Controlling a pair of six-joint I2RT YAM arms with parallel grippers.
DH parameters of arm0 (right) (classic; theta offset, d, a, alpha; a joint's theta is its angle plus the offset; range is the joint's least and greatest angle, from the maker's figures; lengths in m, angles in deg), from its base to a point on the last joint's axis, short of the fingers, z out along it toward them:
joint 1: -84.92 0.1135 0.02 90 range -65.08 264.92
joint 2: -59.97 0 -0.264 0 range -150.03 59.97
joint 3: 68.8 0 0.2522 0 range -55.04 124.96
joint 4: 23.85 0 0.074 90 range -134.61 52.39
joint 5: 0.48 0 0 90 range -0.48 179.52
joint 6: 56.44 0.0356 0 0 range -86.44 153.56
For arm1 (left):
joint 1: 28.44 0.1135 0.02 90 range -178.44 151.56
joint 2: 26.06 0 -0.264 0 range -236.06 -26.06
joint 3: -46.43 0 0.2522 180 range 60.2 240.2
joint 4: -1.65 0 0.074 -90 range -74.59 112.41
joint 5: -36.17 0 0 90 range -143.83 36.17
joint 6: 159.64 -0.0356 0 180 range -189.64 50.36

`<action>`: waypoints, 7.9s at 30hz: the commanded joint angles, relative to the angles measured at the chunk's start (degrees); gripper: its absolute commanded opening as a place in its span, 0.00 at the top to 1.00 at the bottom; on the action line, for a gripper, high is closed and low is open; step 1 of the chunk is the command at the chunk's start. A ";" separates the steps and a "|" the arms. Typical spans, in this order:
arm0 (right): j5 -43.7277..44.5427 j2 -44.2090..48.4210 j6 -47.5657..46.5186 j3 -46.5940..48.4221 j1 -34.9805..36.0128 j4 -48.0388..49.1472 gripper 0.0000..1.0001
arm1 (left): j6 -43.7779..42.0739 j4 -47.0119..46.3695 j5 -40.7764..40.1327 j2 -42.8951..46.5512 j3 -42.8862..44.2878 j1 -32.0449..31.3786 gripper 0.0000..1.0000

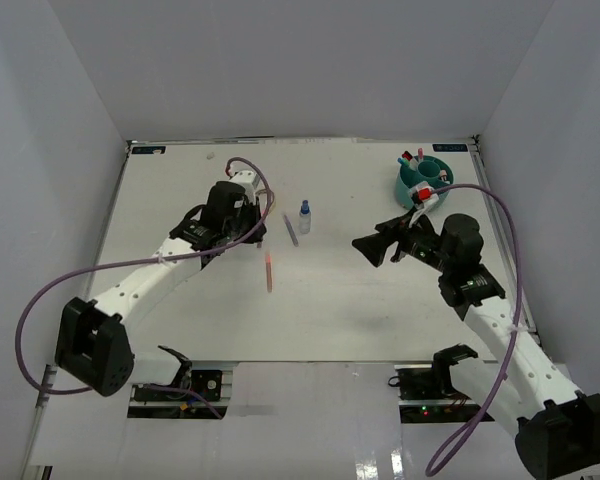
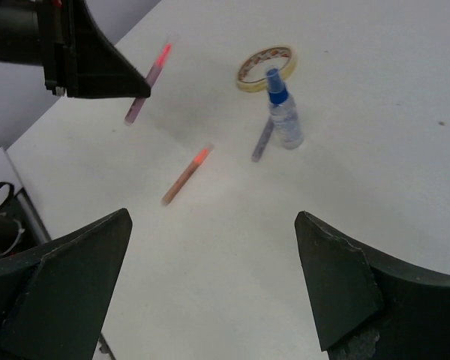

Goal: Sort the stationery into containers
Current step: Pick up the pen from the center of the board, then place the pen in the storage box, then pick up the pen from the center of the board.

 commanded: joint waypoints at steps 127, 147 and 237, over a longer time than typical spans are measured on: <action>41.49 -53.71 -8.00 26.49 -9.13 26.42 0.92 | -6.49 -3.53 -0.75 14.07 -9.15 8.30 0.02; 37.53 -53.80 -4.57 22.19 -11.41 32.67 0.61 | -6.58 -3.45 -0.58 14.16 -9.24 8.38 0.02; -2.20 -8.61 2.90 0.38 6.50 9.20 0.01 | -4.64 -13.02 -1.12 12.39 -13.64 -13.15 0.87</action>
